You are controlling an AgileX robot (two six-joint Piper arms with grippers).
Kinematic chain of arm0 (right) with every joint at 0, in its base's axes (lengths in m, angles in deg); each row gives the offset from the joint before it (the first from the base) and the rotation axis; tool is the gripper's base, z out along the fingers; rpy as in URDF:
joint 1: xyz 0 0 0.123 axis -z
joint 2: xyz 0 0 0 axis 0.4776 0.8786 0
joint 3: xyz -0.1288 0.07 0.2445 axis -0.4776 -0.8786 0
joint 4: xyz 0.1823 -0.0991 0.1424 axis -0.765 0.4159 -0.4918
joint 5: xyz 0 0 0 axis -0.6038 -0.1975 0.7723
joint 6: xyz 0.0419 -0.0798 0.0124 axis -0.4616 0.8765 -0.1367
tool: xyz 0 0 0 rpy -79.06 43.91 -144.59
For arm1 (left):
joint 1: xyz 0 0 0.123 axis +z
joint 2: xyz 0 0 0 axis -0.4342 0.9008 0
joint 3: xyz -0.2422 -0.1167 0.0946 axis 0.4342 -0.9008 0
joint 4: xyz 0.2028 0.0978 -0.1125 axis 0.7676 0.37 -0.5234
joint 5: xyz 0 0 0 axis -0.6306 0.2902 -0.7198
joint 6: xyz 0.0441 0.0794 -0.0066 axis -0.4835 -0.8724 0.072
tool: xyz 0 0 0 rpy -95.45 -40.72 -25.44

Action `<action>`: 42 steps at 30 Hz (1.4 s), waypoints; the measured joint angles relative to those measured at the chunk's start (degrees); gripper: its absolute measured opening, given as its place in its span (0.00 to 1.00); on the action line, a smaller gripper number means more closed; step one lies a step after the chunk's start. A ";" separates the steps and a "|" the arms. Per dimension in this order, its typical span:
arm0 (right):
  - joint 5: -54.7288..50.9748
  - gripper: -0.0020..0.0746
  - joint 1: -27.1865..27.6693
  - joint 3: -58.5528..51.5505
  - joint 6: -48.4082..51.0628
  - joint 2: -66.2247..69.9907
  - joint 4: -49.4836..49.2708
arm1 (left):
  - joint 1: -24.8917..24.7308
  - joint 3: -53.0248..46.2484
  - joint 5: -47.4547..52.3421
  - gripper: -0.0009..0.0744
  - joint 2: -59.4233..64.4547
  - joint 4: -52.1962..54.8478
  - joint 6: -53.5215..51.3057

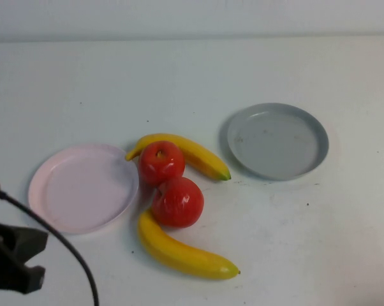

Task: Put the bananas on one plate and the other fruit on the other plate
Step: Put one type of fruit in the left plate

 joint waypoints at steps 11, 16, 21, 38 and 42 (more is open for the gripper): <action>0.00 0.01 0.00 0.00 0.00 0.00 0.00 | -10.96 8.88 -6.42 0.01 22.86 -12.36 -18.30; 0.00 0.01 0.00 0.00 0.00 0.00 0.00 | -21.65 9.27 -13.58 0.01 28.21 -10.32 -17.84; 0.00 0.01 0.00 0.00 0.00 0.00 0.00 | -27.68 9.27 -19.87 0.02 31.44 -3.93 -16.01; 0.00 0.01 0.00 0.00 0.00 0.00 0.00 | -28.49 9.36 -36.29 0.90 40.10 -1.41 -17.52; 0.00 0.01 0.00 0.00 0.00 0.00 0.00 | -30.26 9.36 -37.23 0.90 41.67 -1.30 -17.52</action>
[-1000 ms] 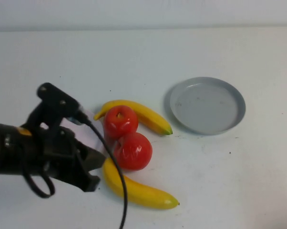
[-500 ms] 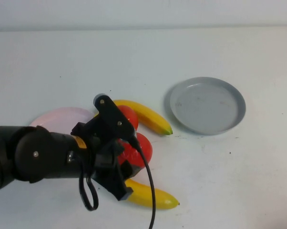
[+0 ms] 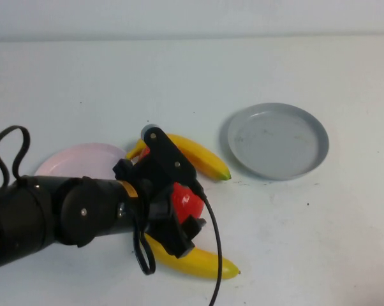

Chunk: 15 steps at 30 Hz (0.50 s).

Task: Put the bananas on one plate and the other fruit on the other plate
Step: Put one type of fruit in the left plate

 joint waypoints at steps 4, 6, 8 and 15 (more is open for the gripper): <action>0.00 0.01 0.00 0.00 0.00 0.00 0.00 | -3.55 0.00 -1.60 0.90 0.62 0.00 0.11; 0.00 0.01 0.00 0.00 0.00 0.00 0.00 | -5.00 0.00 -2.48 0.90 0.62 0.00 0.80; 0.00 0.01 0.00 0.00 0.00 0.00 0.00 | -6.01 0.00 -2.87 0.90 0.62 0.00 2.44; 0.00 0.01 0.00 0.00 0.00 0.00 0.00 | -5.64 0.00 -3.23 0.90 1.11 0.00 4.86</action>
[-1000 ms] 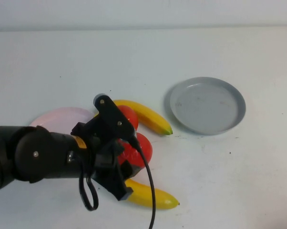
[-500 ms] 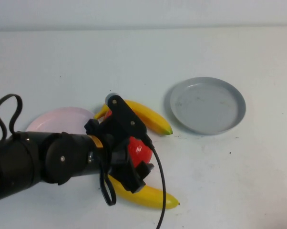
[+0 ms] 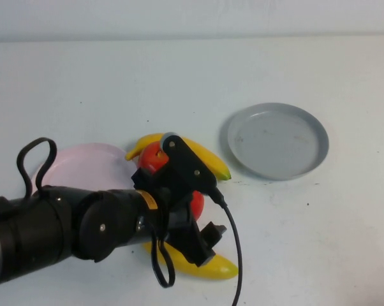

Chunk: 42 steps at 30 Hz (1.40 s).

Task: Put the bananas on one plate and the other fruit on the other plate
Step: Put one type of fruit in the left plate

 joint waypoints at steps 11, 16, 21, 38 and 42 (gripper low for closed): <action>0.00 0.01 0.00 0.00 0.00 0.00 0.00 | 5.02 0.00 0.11 0.90 0.45 0.20 0.85; 0.00 0.01 0.00 0.00 0.00 0.00 0.00 | 5.69 0.00 0.11 0.90 2.66 0.30 0.99; 0.00 0.01 0.00 0.00 0.00 0.00 0.00 | 5.69 0.00 -0.76 0.90 4.04 0.30 0.99; 0.00 0.01 0.00 0.00 0.00 0.00 0.00 | 5.69 0.00 -2.45 0.73 7.22 0.30 1.07; 0.00 0.01 0.00 0.00 0.00 0.00 0.00 | 5.69 0.00 -2.45 0.46 7.22 0.30 1.07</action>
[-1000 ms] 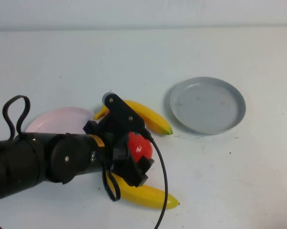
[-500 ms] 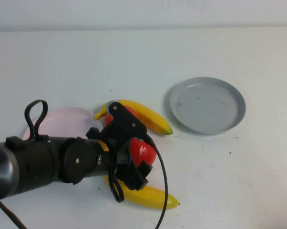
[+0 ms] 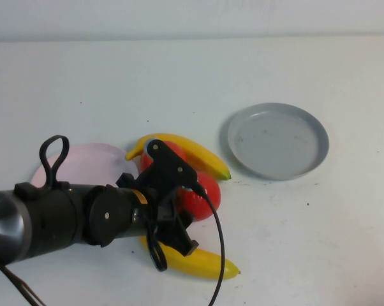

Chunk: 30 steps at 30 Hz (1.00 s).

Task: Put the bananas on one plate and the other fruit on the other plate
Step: Put one type of fruit in the left plate

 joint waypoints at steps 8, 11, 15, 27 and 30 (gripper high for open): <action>0.00 0.01 0.00 0.00 0.00 0.00 0.00 | 0.00 0.00 0.27 0.23 0.00 -0.41 0.00; 0.00 0.01 0.00 0.00 0.00 0.00 0.00 | 0.00 0.00 1.46 0.28 -0.50 -0.41 0.00; 0.00 0.01 0.00 0.00 0.00 0.00 0.00 | 0.00 0.00 3.17 0.51 -4.11 -0.41 0.00; 0.00 0.01 0.00 0.00 0.00 0.00 0.00 | 0.00 5.30 7.94 0.87 -7.57 -0.41 0.00; 0.00 0.01 0.00 0.00 0.00 0.00 0.00 | 0.00 9.34 12.52 0.87 -4.85 -0.41 2.10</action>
